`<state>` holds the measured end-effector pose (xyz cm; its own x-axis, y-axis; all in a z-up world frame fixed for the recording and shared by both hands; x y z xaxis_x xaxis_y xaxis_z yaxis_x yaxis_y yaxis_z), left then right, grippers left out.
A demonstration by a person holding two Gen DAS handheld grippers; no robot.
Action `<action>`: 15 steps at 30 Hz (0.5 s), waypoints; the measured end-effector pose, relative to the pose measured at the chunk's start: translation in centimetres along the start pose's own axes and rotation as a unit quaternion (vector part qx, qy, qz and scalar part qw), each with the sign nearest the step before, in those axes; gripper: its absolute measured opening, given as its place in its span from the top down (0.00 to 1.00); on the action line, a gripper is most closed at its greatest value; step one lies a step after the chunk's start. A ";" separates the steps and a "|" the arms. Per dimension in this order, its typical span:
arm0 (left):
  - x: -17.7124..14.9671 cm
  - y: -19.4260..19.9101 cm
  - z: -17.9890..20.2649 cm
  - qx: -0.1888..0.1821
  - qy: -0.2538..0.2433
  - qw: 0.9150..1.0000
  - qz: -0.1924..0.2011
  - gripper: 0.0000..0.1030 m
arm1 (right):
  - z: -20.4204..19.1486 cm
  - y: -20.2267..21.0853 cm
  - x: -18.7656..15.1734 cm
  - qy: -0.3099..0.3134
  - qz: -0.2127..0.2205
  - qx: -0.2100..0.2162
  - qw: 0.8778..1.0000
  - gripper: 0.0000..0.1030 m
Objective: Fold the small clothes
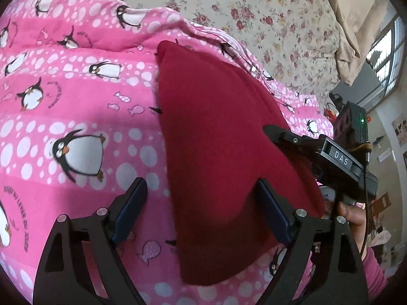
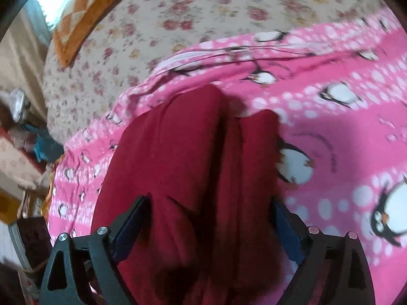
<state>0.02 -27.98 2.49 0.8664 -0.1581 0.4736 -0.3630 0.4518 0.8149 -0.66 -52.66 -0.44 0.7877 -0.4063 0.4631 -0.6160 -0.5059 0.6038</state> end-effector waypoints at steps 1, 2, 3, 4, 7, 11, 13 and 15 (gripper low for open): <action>0.1 -0.2 0.0 -0.001 0.000 1.000 -0.001 0.14 | 0.0 -0.2 0.0 0.000 0.001 0.002 1.000 0.07; 0.2 -0.4 0.0 -0.002 0.000 1.000 -0.001 0.12 | 0.1 -0.3 0.0 -0.003 0.003 0.006 1.000 0.06; 0.3 -0.5 0.0 -0.002 0.000 1.000 -0.001 0.12 | 0.2 -0.4 0.0 -0.006 0.004 0.010 1.000 0.06; 0.3 -0.7 0.0 -0.003 -0.001 1.000 -0.001 0.12 | 0.3 -0.4 0.1 -0.008 0.004 0.013 1.000 0.05; 0.5 -0.9 0.1 -0.005 -0.006 1.000 -0.001 0.11 | 0.3 -0.4 0.1 -0.008 0.005 0.014 1.000 0.06; 0.5 -1.0 0.0 -0.008 -0.003 1.000 0.000 0.11 | -0.1 -0.1 0.0 0.006 0.014 0.001 1.000 0.17; 0.4 -0.9 -0.1 -0.012 0.001 1.000 0.001 0.11 | -0.6 0.0 -0.1 0.018 0.018 -0.005 1.000 0.23; 0.3 -0.8 -0.3 -0.019 0.007 1.000 0.004 0.13 | -0.9 0.0 -0.2 0.028 0.019 -0.011 0.999 0.29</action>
Point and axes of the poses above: each gripper's, at about its wrist camera, not at the fingertips, and y roughly against the way its jaws point, z to its right, x to its top, the point moved 1 cm from there along -y, roughly the way its jaws point, and after that the axes turned 11 degrees about x, right-handed, at the moved point
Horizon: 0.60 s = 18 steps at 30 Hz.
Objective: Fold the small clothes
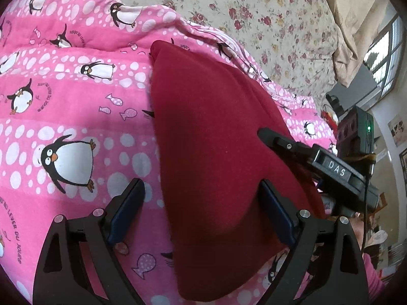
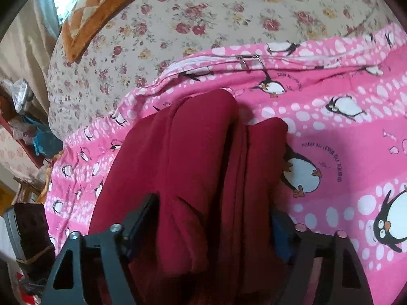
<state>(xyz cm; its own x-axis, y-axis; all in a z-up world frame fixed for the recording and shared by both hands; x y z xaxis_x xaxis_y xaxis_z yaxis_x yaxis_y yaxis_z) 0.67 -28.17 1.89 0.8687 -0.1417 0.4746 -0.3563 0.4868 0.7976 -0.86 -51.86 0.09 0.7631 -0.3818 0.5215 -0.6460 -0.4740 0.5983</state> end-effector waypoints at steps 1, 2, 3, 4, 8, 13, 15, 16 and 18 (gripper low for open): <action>-0.1 0.0 0.0 -0.009 0.001 1.000 0.000 0.19 | -0.1 0.1 0.0 0.004 0.001 -0.001 1.000 0.30; -0.2 0.1 0.1 -0.018 0.000 1.000 -0.002 0.29 | -0.3 0.1 -0.1 0.007 0.001 -0.001 1.000 0.34; -0.3 0.1 0.2 -0.025 -0.003 1.000 -0.004 0.30 | -0.4 0.2 0.0 0.010 0.002 -0.002 1.000 0.36; -0.3 0.3 0.3 -0.021 -0.008 1.000 0.001 0.33 | -0.6 0.3 -0.1 0.013 0.003 -0.003 1.000 0.38; -0.3 1.5 0.0 -0.042 0.012 0.999 0.002 0.48 | -1.2 0.9 -0.1 0.021 0.008 0.002 1.000 0.48; -1.8 5.8 0.1 -0.042 0.007 0.999 0.013 0.50 | -3.1 3.0 -0.9 0.021 0.013 0.030 0.999 0.51; -2.7 7.6 0.0 -0.030 0.010 0.999 0.005 0.50 | -4.5 3.5 -1.7 0.032 -0.003 0.035 0.999 0.52; -3.4 8.8 0.2 -0.023 0.004 1.000 0.007 0.50 | -5.3 3.8 -2.3 0.035 -0.012 0.040 0.999 0.52; -5.0 11.0 0.6 -0.006 -0.021 1.000 0.016 0.50 | -6.3 4.5 -3.7 0.028 -0.025 0.057 0.998 0.52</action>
Point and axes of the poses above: each gripper's, at about its wrist camera, not at the fingertips, and y roughly against the way its jaws point, z to its right, x to its top, the point moved 1 cm from there along -y, roughly the way its jaws point, and after that the axes turned 11 degrees about x, right-handed, at the moved point
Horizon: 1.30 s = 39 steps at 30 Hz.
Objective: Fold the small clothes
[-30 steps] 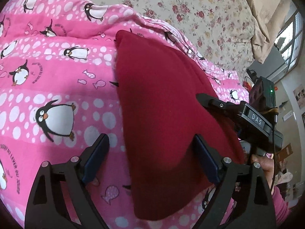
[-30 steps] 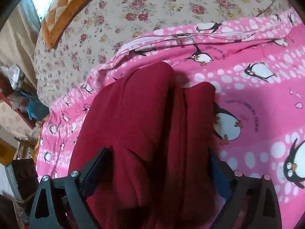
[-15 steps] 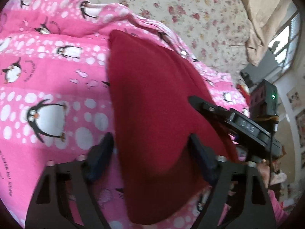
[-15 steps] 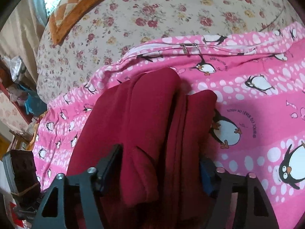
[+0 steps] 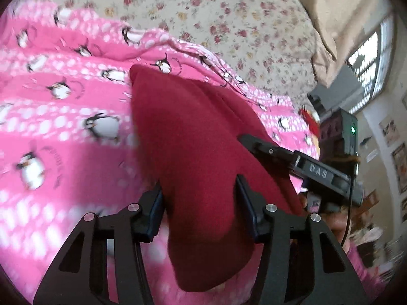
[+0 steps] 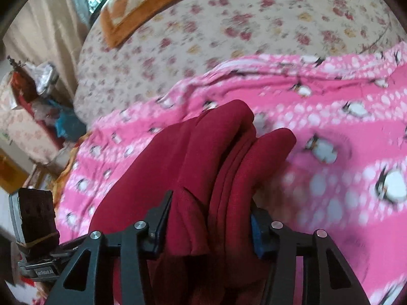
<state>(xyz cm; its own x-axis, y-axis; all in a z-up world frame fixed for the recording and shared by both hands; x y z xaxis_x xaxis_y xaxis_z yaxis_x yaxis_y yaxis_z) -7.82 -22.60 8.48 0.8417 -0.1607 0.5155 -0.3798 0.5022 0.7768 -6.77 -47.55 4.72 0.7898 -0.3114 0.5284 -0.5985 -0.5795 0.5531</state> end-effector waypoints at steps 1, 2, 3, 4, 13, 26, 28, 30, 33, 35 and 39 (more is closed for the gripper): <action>-1.0 0.9 0.1 0.008 -0.012 1.000 -0.001 0.50 | -0.5 0.2 -0.6 -0.002 -0.004 0.008 1.000 0.52; -1.9 1.5 0.1 0.015 -0.016 1.000 -0.005 0.50 | -1.1 0.6 -1.6 -0.004 -0.011 0.019 1.000 0.52; -2.9 1.8 0.0 0.022 -0.016 1.000 -0.012 0.50 | -1.6 0.7 -2.2 -0.003 -0.017 0.023 1.000 0.52; -3.9 1.8 -0.2 0.032 -0.011 0.999 -0.022 0.50 | -2.1 0.8 -3.1 0.000 -0.027 0.025 0.999 0.52; -6.0 1.0 -0.8 0.095 -0.003 0.995 -0.039 0.41 | -5.2 3.1 -6.3 0.072 -0.035 -0.112 0.991 0.36; -4.7 2.5 -0.8 0.197 -0.007 0.980 0.029 0.40 | -8.9 1.4 -11.0 0.222 -0.091 -0.171 0.956 0.53; -4.8 2.7 -0.1 0.217 -0.026 0.975 0.041 0.40 | -8.1 1.5 -11.4 0.213 -0.090 -0.182 0.956 0.53; -4.9 2.9 0.6 0.225 -0.040 0.972 0.050 0.40 | -7.6 2.5 -11.1 0.187 -0.090 -0.164 0.964 0.53; -5.0 3.3 1.6 0.230 -0.056 0.970 0.061 0.40 | -7.6 4.3 -10.6 0.156 -0.066 -0.136 0.976 0.53; -5.1 3.6 2.0 0.236 -0.061 0.967 0.067 0.40 | -8.2 5.6 -10.4 0.148 -0.040 -0.128 0.980 0.52; -5.2 4.4 2.5 0.235 -0.061 0.967 0.079 0.34 | -10.2 7.3 -9.8 0.156 -0.006 -0.140 0.978 0.46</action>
Point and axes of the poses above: each gripper's, at about its wrist camera, not at the fingertips, and y roughly against the way its jaws point, z to its right, x to its top, the point moved 1 cm from there along -y, roughly the way its jaws point, and after that the axes turned 11 degrees about x, right-handed, at the moved point
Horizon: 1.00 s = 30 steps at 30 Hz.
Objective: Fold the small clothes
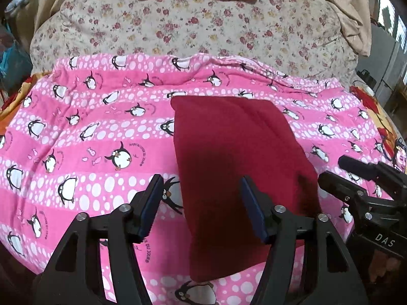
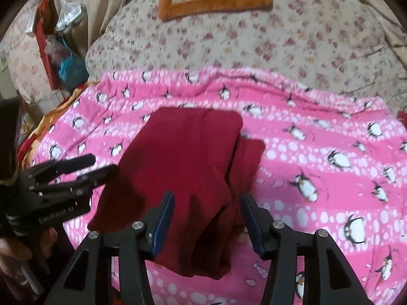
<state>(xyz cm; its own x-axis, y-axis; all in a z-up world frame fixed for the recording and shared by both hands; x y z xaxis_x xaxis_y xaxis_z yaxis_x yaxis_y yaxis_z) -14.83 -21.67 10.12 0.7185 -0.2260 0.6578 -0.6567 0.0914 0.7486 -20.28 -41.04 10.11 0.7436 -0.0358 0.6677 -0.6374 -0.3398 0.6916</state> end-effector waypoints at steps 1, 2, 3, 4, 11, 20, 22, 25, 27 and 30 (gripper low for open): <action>0.1 0.3 -0.1 0.000 0.002 1.000 0.006 0.29 | -0.2 0.2 0.2 0.001 0.005 -0.005 1.000 0.41; 0.1 0.7 -0.2 0.001 0.004 1.000 0.011 0.28 | -0.4 0.6 0.4 0.000 0.014 -0.010 1.000 0.30; 0.2 1.0 -0.3 0.001 0.006 1.000 0.016 0.27 | -0.6 0.7 0.6 -0.002 0.020 -0.011 1.000 0.24; 0.3 1.3 -0.5 0.001 0.009 1.000 0.022 0.25 | -0.7 1.0 0.9 -0.007 0.029 -0.009 1.000 0.24; 0.5 2.2 -1.2 0.003 0.022 0.999 0.036 0.23 | -1.2 1.1 1.7 -0.013 0.033 -0.013 0.999 0.22; 0.4 2.1 -1.7 0.037 0.028 0.998 0.043 0.23 | -0.7 0.6 1.7 -0.022 0.029 -0.027 0.999 0.21; 0.4 1.9 -1.8 0.046 0.026 0.998 0.038 0.23 | -0.7 0.4 1.5 -0.025 0.026 -0.025 0.999 0.20; 0.3 1.6 -2.2 0.045 0.035 0.998 0.032 0.23 | -0.7 0.0 1.4 -0.024 0.020 -0.024 0.999 0.20; 0.2 1.6 -2.3 0.052 0.036 0.997 0.031 0.23 | -0.8 -0.1 1.4 -0.021 0.019 -0.025 0.999 0.20; 0.1 1.6 -2.2 0.073 0.027 0.996 0.035 0.23 | -0.7 -0.3 1.4 -0.022 0.017 -0.025 0.999 0.20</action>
<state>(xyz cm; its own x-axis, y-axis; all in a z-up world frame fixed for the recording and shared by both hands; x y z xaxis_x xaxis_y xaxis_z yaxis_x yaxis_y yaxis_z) -15.34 -19.42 11.60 0.6785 -0.1715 0.7143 -0.7289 -0.0369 0.6836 -19.25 -40.31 11.05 0.7283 -0.0892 0.6794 -0.6716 -0.2899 0.6818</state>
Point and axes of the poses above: each gripper's, at about its wrist camera, not at the fingertips, and y roughly against the way its jaws point, z to its right, x to its top, the point moved 1 cm from there along -y, roughly the way its jaws point, and after that the axes turned 11 degrees about x, right-handed, at the moved point
